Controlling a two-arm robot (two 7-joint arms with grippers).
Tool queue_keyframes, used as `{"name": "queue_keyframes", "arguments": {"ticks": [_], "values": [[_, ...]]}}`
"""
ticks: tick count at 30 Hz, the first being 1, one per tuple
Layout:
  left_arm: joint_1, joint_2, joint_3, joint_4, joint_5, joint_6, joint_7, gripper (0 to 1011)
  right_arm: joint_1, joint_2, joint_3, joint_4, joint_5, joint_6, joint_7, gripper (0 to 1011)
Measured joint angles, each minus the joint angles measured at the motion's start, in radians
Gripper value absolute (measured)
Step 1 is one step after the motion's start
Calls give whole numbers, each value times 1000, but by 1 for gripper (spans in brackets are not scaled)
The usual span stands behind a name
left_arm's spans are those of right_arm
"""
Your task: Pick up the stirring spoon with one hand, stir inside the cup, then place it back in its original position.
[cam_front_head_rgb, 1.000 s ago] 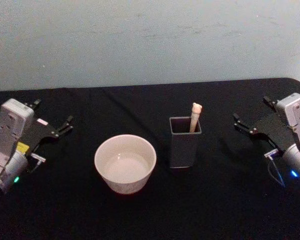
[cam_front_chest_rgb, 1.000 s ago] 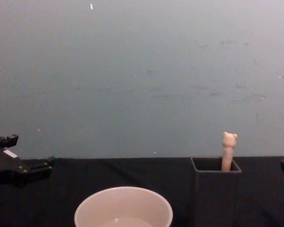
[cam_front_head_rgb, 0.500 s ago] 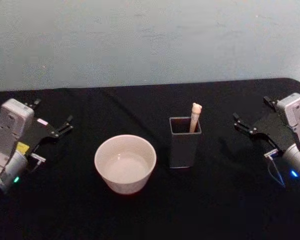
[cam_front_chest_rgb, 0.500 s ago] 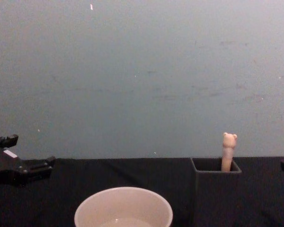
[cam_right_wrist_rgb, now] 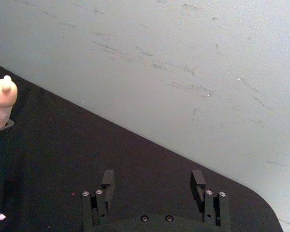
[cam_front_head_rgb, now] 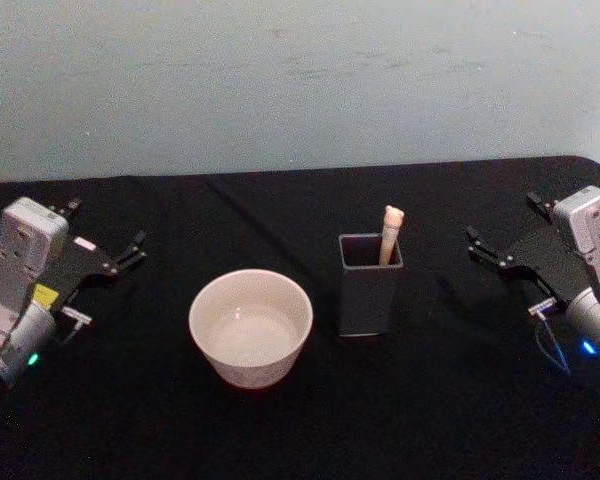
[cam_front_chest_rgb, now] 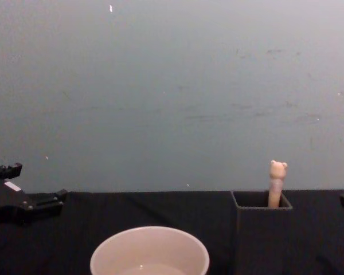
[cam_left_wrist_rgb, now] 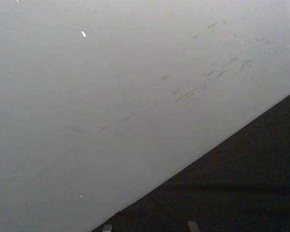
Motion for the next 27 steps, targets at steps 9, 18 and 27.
{"name": "queue_keyframes", "arguments": {"ticks": [9, 18, 27], "values": [[0, 0, 0, 0, 0, 0, 0, 1001, 0, 0, 0, 0, 0, 0, 0, 1000], [0, 0, 0, 0, 0, 0, 0, 1001, 0, 0, 0, 0, 0, 0, 0, 1000], [0, 0, 0, 0, 0, 0, 0, 1001, -10, -2, 20, -11, 21, -20, 48, 1000]]}}
